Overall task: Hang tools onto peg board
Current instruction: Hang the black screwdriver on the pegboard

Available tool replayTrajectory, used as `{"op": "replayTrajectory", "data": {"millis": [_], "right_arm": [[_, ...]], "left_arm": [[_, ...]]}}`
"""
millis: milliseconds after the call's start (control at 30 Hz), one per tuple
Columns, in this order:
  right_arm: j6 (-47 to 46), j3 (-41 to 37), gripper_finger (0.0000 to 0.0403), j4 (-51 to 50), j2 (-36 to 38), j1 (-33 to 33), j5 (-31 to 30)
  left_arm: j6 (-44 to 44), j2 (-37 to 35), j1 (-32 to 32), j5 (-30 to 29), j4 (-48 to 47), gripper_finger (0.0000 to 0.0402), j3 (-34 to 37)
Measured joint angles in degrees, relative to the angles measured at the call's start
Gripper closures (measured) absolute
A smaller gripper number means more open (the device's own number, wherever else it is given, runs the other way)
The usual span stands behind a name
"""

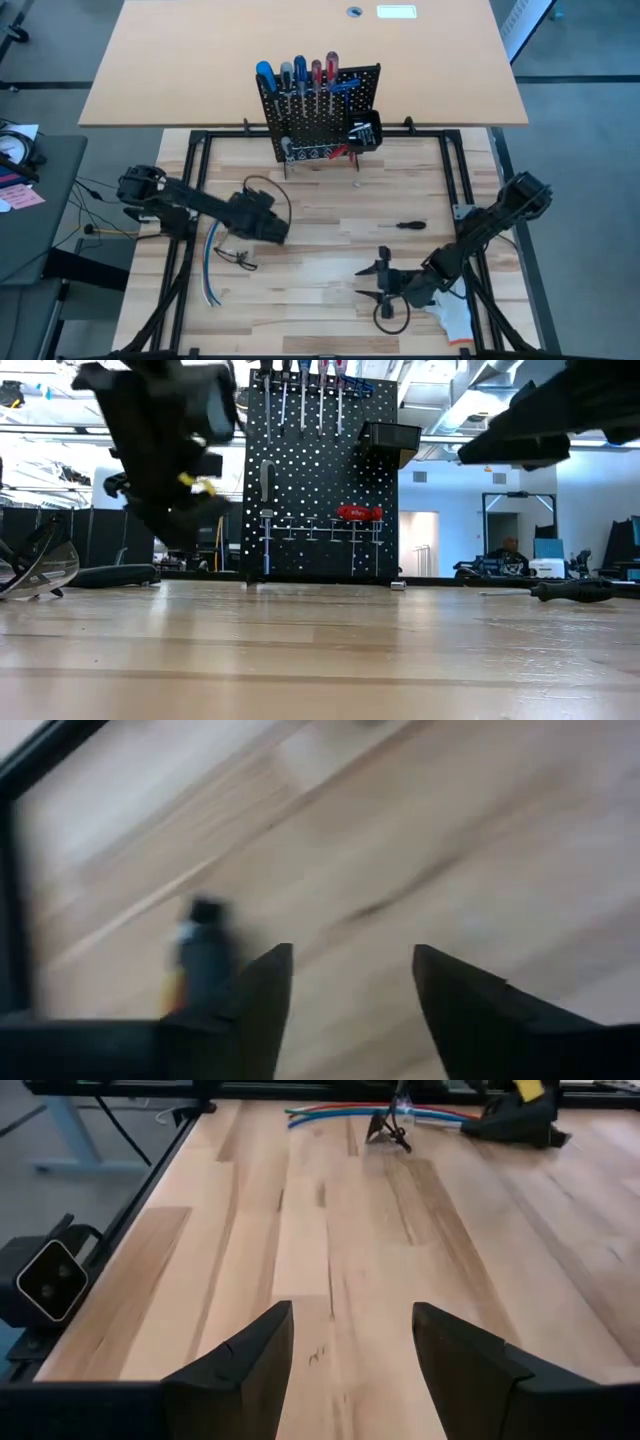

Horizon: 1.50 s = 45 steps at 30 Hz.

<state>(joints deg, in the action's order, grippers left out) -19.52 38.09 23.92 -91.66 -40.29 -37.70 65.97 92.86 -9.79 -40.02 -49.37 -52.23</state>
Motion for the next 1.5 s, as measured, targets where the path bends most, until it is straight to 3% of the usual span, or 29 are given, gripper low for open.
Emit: {"op": "replayTrajectory", "data": {"millis": [233, 367, 533, 633, 867, 1000, 1200, 1367, 1500], "right_arm": [[-1.65, 0.04, 0.0191, 0.11, -0.54, 0.32, 0.09], [-1.81, 0.04, 0.0191, 0.04, -0.54, 0.14, 0.1], [-2.96, 0.04, 0.0191, -0.05, -0.54, -0.63, 0.12], [-2.96, 0.04, 0.0191, -0.06, -0.54, -1.12, 0.12], [-2.96, 0.04, 0.0191, -0.04, -0.54, -0.74, 0.12], [-2.98, 0.04, 0.0191, 0.14, -0.54, 0.05, 0.12], [-2.98, 0.04, 0.0191, 0.15, -0.54, 0.85, 0.12], [-3.14, 0.04, 0.0191, 0.07, -0.54, 0.03, -1.83], [-2.52, 0.07, 0.0191, -0.39, -0.54, -1.82, -5.49]], "left_arm": [[-8.49, 0.0, 7.23, 5.93, -5.09, 0.0143, 0.0], [-11.61, 0.0, 9.91, 8.53, -5.94, 0.0136, 0.02], [-9.51, -3.12, 13.03, 11.6, -7.29, 0.0138, 4.01], [-7.08, -8.24, 13.38, 13.3, -3.94, 0.0139, 8.9], [-5.12, -19.2, 13.35, 19.27, 14.06, 0.0154, 22.39], [-4.81, -21.31, 13.29, 19.22, 17.47, 0.0193, 25.67], [-7.8, -22.37, 12.34, 17.58, 17.05, 0.0284, 24.53], [-10.63, -24.84, 10.45, 11.71, 17.35, 0.0288, 21.53], [-12.71, -29.03, 5.35, 4.04, 18.94, 0.0288, 19.66]]}}
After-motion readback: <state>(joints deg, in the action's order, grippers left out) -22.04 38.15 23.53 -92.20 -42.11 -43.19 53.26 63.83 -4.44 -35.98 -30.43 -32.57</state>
